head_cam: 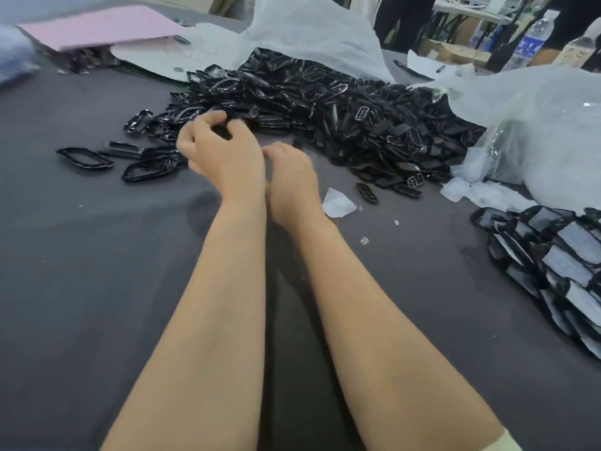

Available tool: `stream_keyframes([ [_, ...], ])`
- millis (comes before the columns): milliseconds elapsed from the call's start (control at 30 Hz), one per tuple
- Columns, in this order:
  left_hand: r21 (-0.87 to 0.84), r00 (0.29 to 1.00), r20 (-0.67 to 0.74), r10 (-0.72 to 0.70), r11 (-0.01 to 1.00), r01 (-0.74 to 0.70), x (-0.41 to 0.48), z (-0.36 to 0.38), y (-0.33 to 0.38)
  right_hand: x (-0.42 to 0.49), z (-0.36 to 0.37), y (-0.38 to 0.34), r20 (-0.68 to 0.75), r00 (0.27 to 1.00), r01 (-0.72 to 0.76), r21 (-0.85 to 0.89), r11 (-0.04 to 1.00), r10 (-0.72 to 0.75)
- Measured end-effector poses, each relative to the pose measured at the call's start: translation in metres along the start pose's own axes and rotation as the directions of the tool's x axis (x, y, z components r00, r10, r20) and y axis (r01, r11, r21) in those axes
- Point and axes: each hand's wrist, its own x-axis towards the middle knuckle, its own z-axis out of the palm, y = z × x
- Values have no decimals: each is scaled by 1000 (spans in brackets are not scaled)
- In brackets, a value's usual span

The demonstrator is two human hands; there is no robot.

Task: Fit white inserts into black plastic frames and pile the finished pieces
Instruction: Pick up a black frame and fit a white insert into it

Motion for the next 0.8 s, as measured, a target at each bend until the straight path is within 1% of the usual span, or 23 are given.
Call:
stream_keyframes([
  [100,96,994,-110,-28,995,39,33,-24,-2,4,28,-34,147,988,5,258,966,-45],
  [133,114,989,-143,-35,992,52,43,-32,-3,8,37,-42,199,977,15,290,957,-76],
  [200,149,979,-196,-46,986,76,58,-46,-4,18,52,-57,302,946,85,110,990,-115],
  [233,160,975,-219,-49,983,85,64,-53,-5,23,58,-65,337,931,141,20,990,-139],
  [267,168,971,-231,-52,981,92,67,-56,-5,26,59,-69,378,916,154,-16,988,-136],
  [333,174,967,-249,-57,979,103,71,-59,-4,32,62,-76,464,879,118,10,993,-109],
  [400,171,967,-244,-70,979,114,70,-58,-4,34,64,-78,502,862,91,-18,996,-70],
  [433,174,969,-231,-82,977,124,68,-57,-5,34,64,-75,469,882,84,-56,995,-48],
  [467,179,972,-215,-95,975,135,65,-54,-6,34,61,-69,378,925,62,-101,993,-19],
  [500,185,975,-198,-105,972,143,61,-52,-7,35,57,-60,252,968,21,-140,990,15],
  [533,189,977,-180,-114,971,148,57,-48,-8,34,51,-50,144,987,-42,-162,986,66],
  [567,191,980,-160,-122,970,152,53,-44,-9,32,44,-39,81,989,-106,-164,981,121],
  [633,191,984,-116,-134,969,155,41,-33,-9,29,30,-17,46,981,-182,-147,972,191],
  [700,200,990,-57,-130,970,138,26,-20,-8,26,16,-2,22,974,-226,-37,973,227],
  [800,194,995,57,-83,978,71,1,0,-8,20,-7,13,-24,964,-253,229,940,265],
])
